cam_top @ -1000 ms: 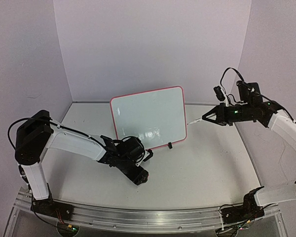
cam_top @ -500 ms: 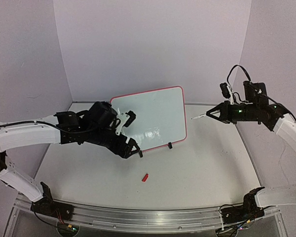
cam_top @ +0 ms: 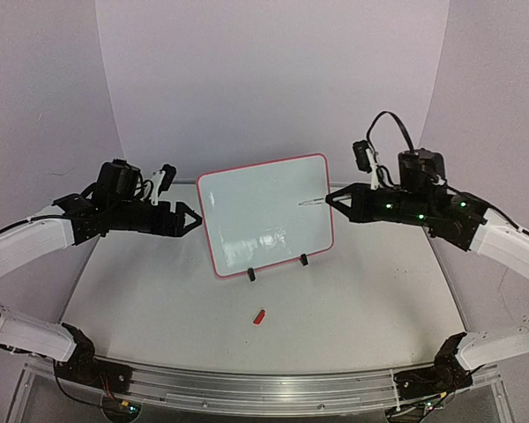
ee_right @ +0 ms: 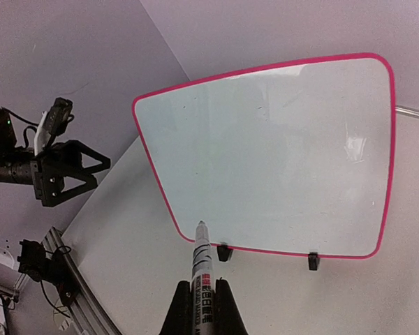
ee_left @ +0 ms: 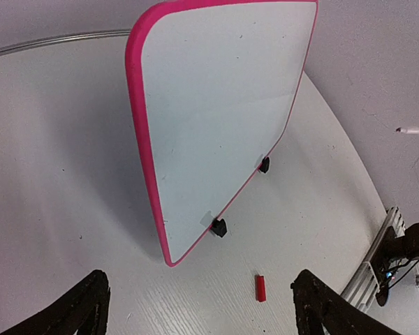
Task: Write a sentence on the whiteboard
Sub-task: Hold the whiteboard at the center of the board.
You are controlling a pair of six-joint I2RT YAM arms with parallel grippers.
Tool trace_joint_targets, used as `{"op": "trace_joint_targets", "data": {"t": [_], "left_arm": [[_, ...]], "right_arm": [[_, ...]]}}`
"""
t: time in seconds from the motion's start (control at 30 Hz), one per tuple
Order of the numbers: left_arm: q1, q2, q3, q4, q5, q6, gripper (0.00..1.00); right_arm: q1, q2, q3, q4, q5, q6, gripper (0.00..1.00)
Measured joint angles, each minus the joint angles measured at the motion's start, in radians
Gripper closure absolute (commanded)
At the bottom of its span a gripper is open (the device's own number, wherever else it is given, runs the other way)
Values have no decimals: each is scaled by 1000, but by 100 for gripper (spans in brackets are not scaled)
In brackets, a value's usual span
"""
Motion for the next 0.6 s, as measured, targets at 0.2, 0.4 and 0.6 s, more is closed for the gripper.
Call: {"op": "trace_joint_targets", "data": {"t": [0.2,0.4,0.6], "left_arm": [[95,68,-29,156,156,43,9],[158,151,-52,278,260,84,12],[188,237,-62,397,348,130,24]], "right_arm": [[156,218,63,112,138,0,100],[206,345,171,164,188,-1,100],[217,415,250,223,196,1,100]]}}
